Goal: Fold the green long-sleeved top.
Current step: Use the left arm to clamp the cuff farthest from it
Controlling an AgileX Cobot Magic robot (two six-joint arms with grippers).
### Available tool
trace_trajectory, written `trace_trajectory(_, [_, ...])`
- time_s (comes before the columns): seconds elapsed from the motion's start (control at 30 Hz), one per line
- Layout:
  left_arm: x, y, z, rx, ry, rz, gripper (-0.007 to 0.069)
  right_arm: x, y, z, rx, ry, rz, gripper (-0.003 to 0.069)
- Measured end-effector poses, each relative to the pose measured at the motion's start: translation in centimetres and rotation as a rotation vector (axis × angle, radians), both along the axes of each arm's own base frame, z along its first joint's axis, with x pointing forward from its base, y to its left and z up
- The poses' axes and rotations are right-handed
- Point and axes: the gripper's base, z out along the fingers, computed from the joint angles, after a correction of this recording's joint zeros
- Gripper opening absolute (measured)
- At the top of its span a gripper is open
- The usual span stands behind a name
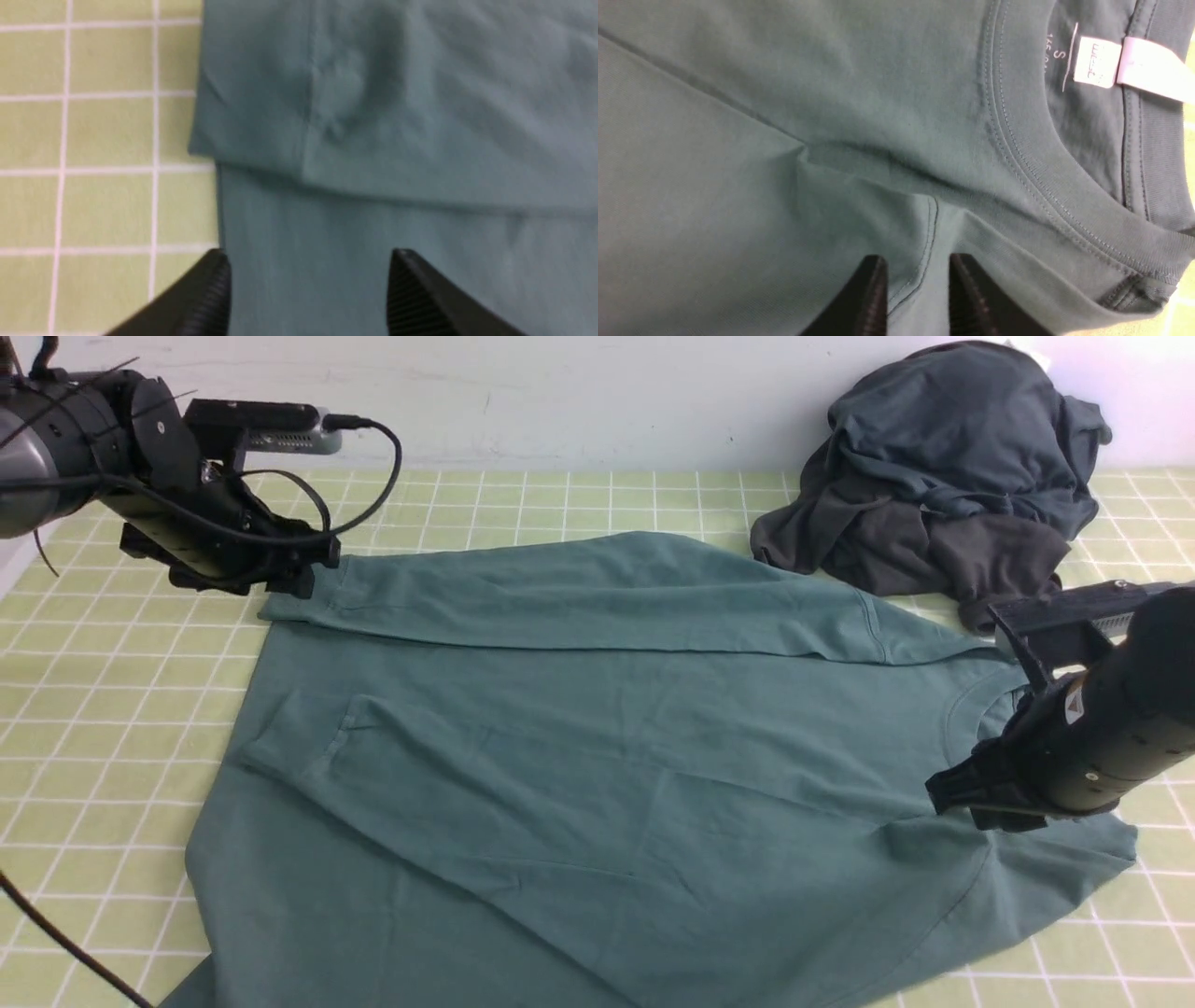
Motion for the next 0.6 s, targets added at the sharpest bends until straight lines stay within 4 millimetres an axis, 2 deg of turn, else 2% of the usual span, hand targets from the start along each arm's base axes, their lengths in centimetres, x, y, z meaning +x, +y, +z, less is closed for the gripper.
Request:
trace_trajectory(0.07, [1.8, 1.2, -1.5, -0.035, 0.011, 0.070, 0.0466, 0.0, 0.0, 0.0, -0.001, 0.002, 0.000, 0.0253])
trace_trajectory(0.13, [2.4, 1.7, -2.1, -0.051, 0.012, 0.102, 0.0469, 0.0, 0.0, 0.0, -0.002, 0.005, -0.001, 0.0260])
trace_trajectory(0.2, [3.9, 2.7, -3.8, -0.093, 0.016, 0.173, 0.0460, -0.1, 0.0, 0.0, -0.003, 0.010, -0.001, 0.0267])
trace_trajectory(0.23, [3.9, 2.8, -3.6, -0.097, 0.011, 0.176, 0.0458, -0.1, 0.0, 0.0, -0.003, 0.010, -0.001, 0.0267])
trace_trajectory(0.27, [4.7, 3.1, -4.8, -0.124, 0.017, 0.202, 0.0433, -0.1, 0.0, 0.0, -0.005, 0.007, 0.005, 0.0267])
trace_trajectory(0.3, [5.0, 3.2, -5.0, -0.134, 0.012, 0.207, 0.0417, 0.0, 0.0, 0.0, -0.005, 0.004, 0.009, 0.0267])
trace_trajectory(0.4, [5.7, 3.1, -6.2, -0.163, 0.017, 0.216, 0.0351, 0.1, 0.1, 0.0, 0.002, -0.012, 0.018, 0.0267])
trace_trajectory(0.43, [6.1, 3.0, -6.8, -0.175, 0.020, 0.219, 0.0274, 0.2, 0.2, 0.1, 0.014, -0.027, 0.020, 0.0267])
trace_trajectory(0.47, [6.2, 2.9, -7.1, -0.174, 0.025, 0.217, 0.0245, 0.3, 0.2, 0.1, 0.020, -0.031, 0.020, 0.0265])
trace_trajectory(0.6, [6.4, 3.0, -6.9, -0.165, 0.013, 0.208, 0.0050, 0.3, 0.3, 0.1, 0.023, -0.037, 0.040, 0.0262])
